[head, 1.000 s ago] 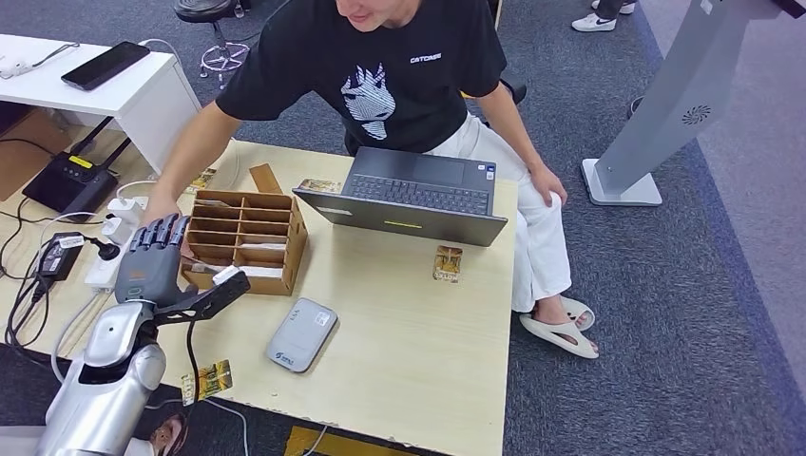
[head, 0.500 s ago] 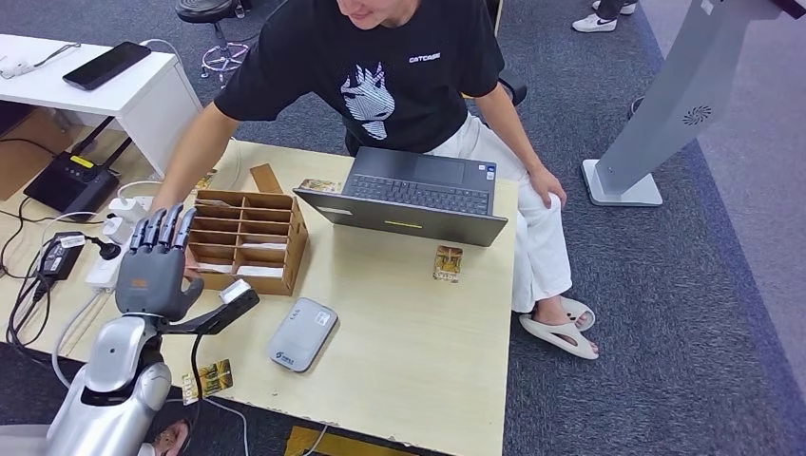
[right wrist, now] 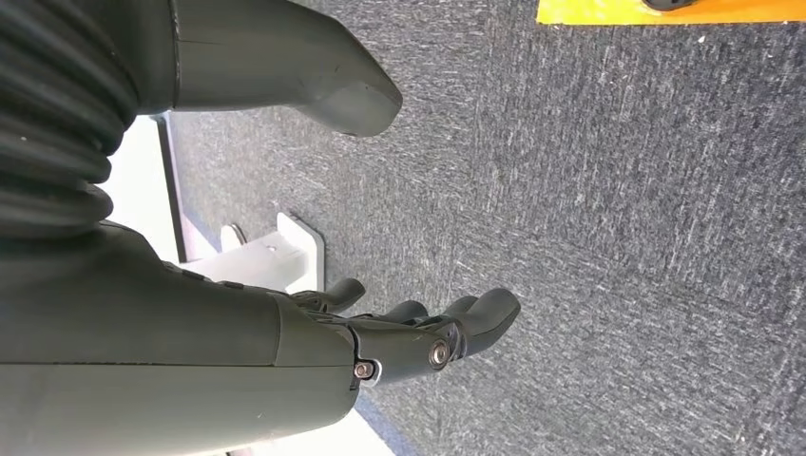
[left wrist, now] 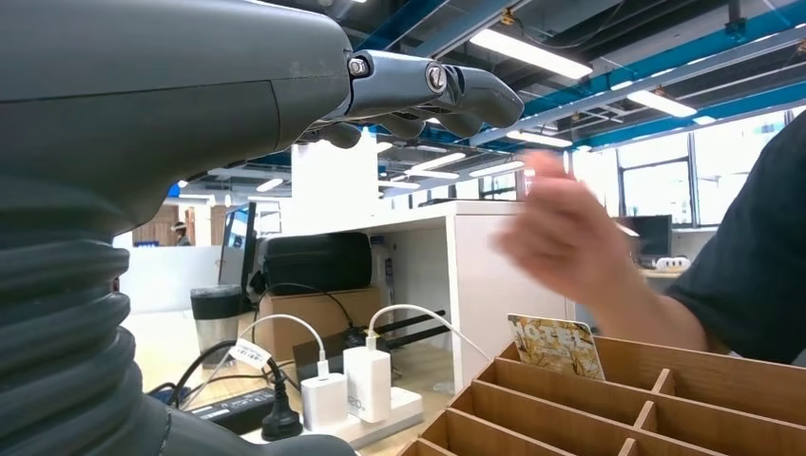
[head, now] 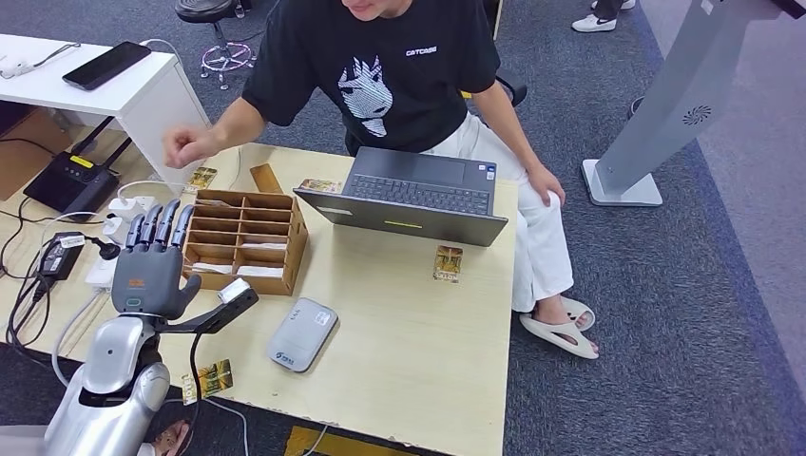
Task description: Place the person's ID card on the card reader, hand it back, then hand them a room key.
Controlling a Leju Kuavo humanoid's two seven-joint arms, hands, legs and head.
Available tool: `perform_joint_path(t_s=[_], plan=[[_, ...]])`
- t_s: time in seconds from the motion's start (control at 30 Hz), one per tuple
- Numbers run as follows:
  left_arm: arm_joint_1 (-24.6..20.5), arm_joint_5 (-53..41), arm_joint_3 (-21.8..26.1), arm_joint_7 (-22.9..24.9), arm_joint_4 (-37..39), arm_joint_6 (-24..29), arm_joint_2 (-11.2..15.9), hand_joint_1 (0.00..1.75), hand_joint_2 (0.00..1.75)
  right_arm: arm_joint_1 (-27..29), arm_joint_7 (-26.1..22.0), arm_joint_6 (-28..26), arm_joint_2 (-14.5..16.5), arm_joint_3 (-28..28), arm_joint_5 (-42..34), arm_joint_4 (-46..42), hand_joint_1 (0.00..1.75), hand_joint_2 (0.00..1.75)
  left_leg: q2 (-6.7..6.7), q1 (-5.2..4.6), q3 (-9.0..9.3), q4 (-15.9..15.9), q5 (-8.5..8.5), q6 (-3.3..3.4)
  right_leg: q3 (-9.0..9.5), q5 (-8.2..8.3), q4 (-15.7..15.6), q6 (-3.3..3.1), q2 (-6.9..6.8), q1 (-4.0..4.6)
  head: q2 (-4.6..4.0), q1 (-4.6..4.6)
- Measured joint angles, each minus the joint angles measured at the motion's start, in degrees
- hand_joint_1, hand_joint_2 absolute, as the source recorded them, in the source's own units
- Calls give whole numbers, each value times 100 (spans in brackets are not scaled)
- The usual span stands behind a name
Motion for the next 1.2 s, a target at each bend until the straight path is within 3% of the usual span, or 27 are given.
perform_joint_path(t_s=[0.37, 0.9, 1.2], plan=[[-106, -268, 1, 201, 95, -466, -2, 0, 175, -1, 66, 53, 4, -39, 9, 0, 0, 175, -1, 0, 0, 0, 0, 0, 0, 0, 0, 0, -1, 0, -1, 0], [-164, -278, 1, 205, 216, -508, -2, 0, 175, -3, 66, 62, 4, -57, 9, -1, 0, 175, 0, 0, 0, 0, 0, 0, 0, 0, 0, 0, -1, 0, -1, 0], [-278, -10, -1, 118, 491, -974, 48, 0, 175, -10, 50, 113, 4, -125, 57, -2, 0, 175, 0, 1, 1, 0, 0, 0, -1, 0, 0, 0, -1, 0, -1, 0]])
